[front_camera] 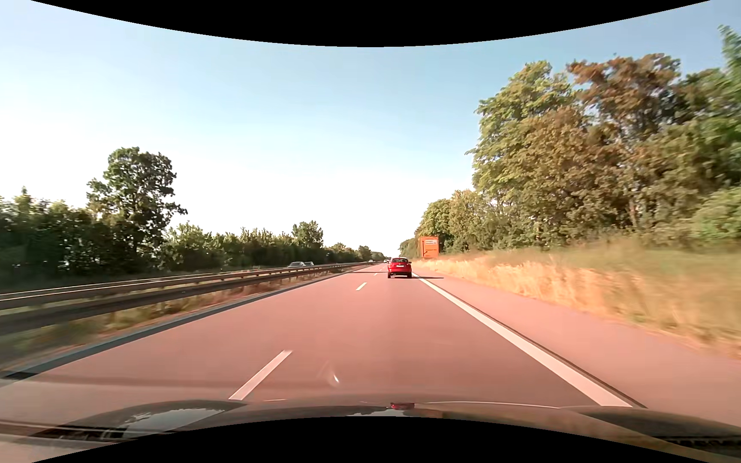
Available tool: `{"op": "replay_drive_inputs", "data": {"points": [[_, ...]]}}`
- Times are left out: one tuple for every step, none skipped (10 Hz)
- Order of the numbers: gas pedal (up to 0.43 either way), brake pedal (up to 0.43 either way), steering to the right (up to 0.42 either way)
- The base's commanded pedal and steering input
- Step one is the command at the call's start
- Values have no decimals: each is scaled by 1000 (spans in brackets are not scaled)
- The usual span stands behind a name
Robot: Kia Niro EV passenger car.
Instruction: Follow the waypoints while adhering to traffic rules and regulations
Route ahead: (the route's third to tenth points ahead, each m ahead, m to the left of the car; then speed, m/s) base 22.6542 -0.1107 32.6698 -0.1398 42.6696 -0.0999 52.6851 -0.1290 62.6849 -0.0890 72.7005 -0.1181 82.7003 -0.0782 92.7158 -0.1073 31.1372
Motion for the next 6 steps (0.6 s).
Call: {"op": "replay_drive_inputs", "data": {"points": [[130, 6, 2], [130, 6, 2], [110, 6, 1], [98, 6, 1], [87, 6, 1], [87, 6, 0]]}}
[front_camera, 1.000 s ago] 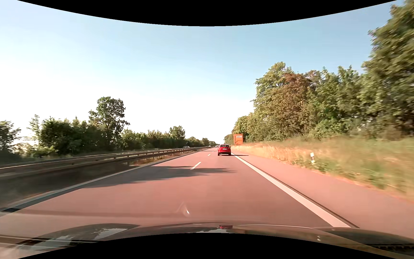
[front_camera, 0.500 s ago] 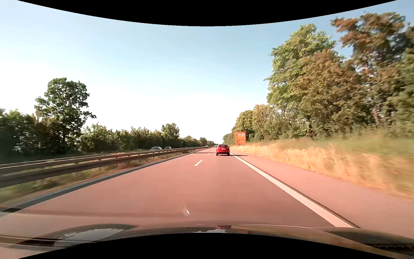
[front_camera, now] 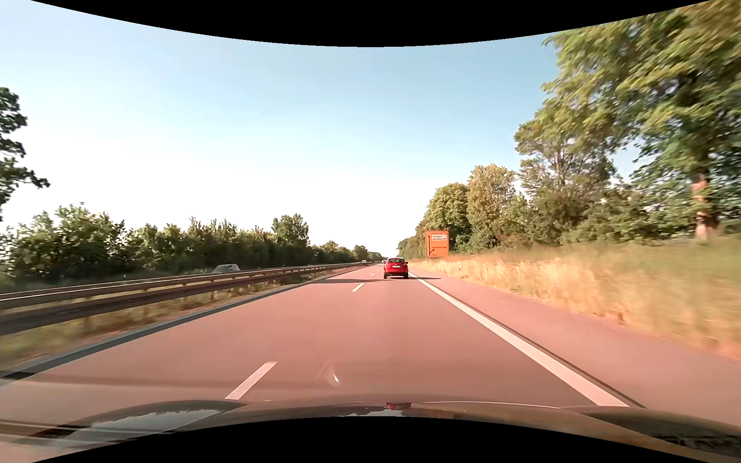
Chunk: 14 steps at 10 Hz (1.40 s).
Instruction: Follow the waypoints while adhering to traffic rules and regulations
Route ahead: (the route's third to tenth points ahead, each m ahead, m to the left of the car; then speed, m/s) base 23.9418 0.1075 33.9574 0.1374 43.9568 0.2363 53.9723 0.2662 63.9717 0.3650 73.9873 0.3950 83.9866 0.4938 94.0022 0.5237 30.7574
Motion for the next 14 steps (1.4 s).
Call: {"op": "replay_drive_inputs", "data": {"points": [[87, 6, 0], [87, 6, 0], [87, 6, 0], [87, 6, -1], [87, 6, -1], [87, 6, -1], [87, 6, -1], [87, 6, -1], [87, 6, -2], [87, 6, -1], [87, 6, -1], [87, 6, -2], [98, 6, -1], [98, 6, -2]]}}
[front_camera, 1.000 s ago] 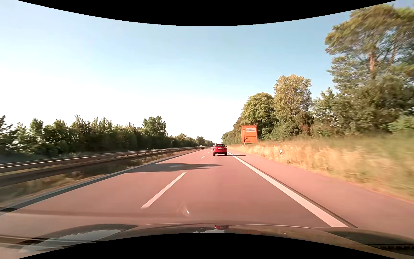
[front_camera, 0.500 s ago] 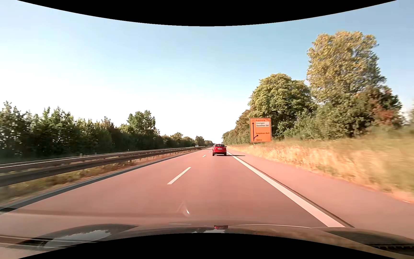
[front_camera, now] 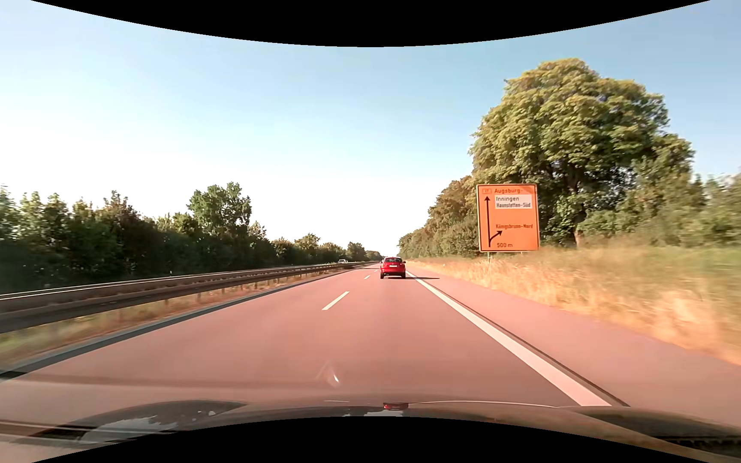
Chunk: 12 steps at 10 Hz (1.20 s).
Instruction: Follow the waypoints while adhering to traffic rules and regulations
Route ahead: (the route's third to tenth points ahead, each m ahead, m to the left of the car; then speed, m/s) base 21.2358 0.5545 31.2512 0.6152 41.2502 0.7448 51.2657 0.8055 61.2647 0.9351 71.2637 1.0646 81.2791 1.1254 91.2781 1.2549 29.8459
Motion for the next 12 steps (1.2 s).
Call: {"op": "replay_drive_inputs", "data": {"points": [[98, 6, -1], [130, 6, -2], [150, 6, -1], [169, 6, -2], [189, 6, -1], [197, 6, -1], [197, 6, -1], [197, 6, -2], [197, 6, -1], [197, 6, -1], [197, 6, -1], [197, 6, -1]]}}
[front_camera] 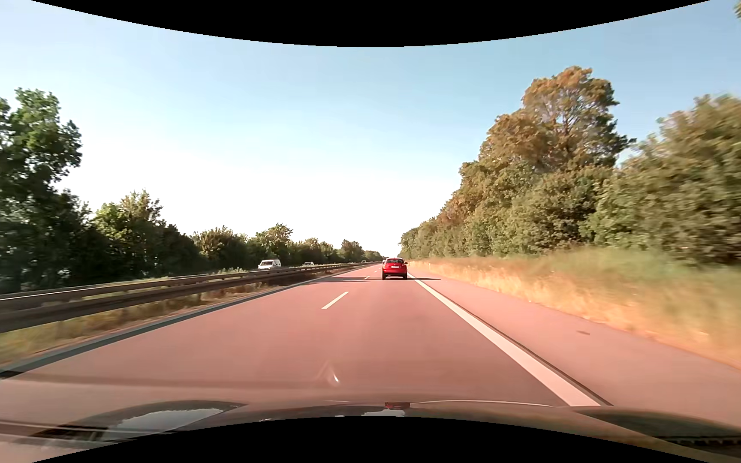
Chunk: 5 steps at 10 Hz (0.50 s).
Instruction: Follow the waypoints while adhering to traffic rules and regulations
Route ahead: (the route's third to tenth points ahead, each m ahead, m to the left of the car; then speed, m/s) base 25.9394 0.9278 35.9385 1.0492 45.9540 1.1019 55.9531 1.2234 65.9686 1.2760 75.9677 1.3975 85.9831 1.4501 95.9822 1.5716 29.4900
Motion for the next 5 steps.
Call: {"op": "replay_drive_inputs", "data": {"points": [[197, 6, -1], [197, 6, -1], [197, 6, -1], [197, 6, -1], [197, 6, 0]]}}
